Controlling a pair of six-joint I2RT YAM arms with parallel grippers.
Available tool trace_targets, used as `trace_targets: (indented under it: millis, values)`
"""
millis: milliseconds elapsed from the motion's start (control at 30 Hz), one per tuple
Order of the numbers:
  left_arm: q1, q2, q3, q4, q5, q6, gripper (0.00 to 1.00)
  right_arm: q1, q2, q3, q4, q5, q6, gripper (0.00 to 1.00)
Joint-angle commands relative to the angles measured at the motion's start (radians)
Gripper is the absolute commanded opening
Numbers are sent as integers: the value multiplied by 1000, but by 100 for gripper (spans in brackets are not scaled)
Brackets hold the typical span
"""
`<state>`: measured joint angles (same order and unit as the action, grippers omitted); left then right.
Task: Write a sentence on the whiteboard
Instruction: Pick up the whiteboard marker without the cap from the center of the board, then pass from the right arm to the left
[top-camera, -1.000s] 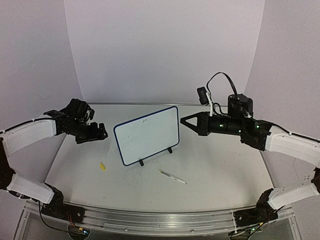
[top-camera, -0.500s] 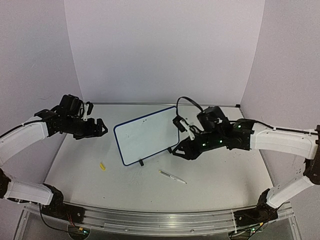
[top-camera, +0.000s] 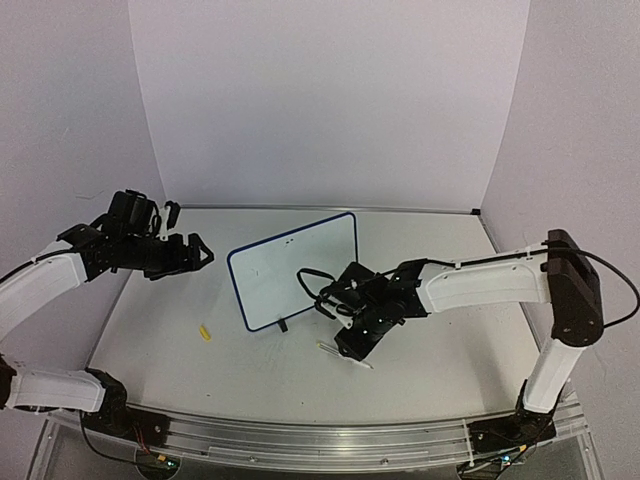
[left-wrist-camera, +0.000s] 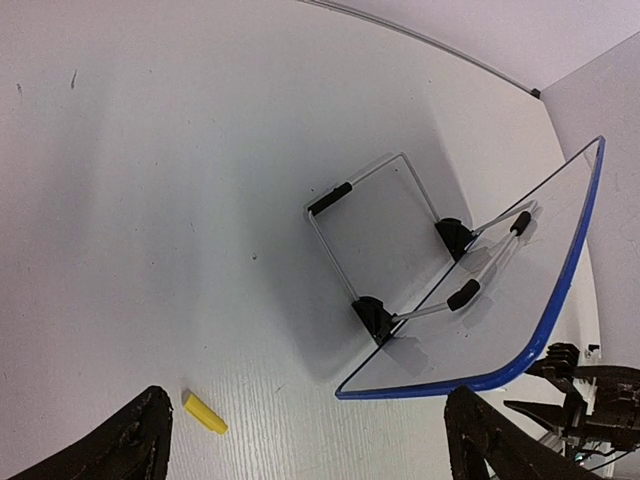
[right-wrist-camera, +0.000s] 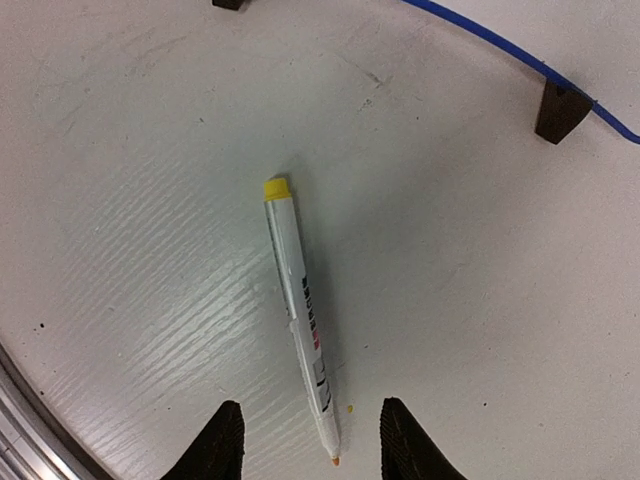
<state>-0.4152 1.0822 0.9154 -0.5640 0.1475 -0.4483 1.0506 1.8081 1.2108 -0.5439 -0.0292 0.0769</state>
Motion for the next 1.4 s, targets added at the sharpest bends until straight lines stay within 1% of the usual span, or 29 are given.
trace_targets:
  millis: [0, 133, 267, 433, 533, 600, 667, 700, 800, 933, 1033, 1133, 1267, 1367]
  values:
    - [3, -40, -23, 38, 12, -24, 94, 4, 60, 50, -24, 64, -27, 40]
    - [3, -48, -27, 40, 19, -32, 94, 3, 104, 61, -22, 51, -36, 34]
    - [3, -50, -24, 38, 20, -32, 94, 4, 126, 61, -18, 37, -36, 30]
    - [3, -52, -21, 38, 21, -30, 94, 4, 151, 56, -13, 38, -28, 22]
    - [3, -53, -17, 35, 25, -22, 94, 4, 158, 49, -3, 22, -19, 14]
    - [3, -57, -14, 37, 31, -13, 94, 4, 159, 41, 3, 13, -14, 7]
    - [3, -65, -10, 40, 37, -4, 94, 3, 153, 29, 14, 6, -6, 2]
    - [3, -70, -8, 41, 40, 1, 94, 3, 147, 21, 21, 2, -1, 0]
    - [2, -86, 8, 51, 54, 19, 94, 3, 113, 0, 34, 3, 24, 0]
    - [1, -108, 72, 62, 80, 50, 93, 2, -14, -41, 36, 29, 98, 0]
    - [-6, -105, 155, 57, 84, 59, 90, 2, -161, -63, 35, 29, 164, 0]
    - [-42, -85, 238, 80, 78, 49, 89, 2, -309, -70, 51, 29, 227, 0]
    - [-173, -20, 315, 163, 54, 42, 88, 2, -497, -92, 190, 77, 278, 0]
    - [-265, 40, 349, 260, 103, 39, 88, 2, -587, -116, 361, 131, 327, 0]
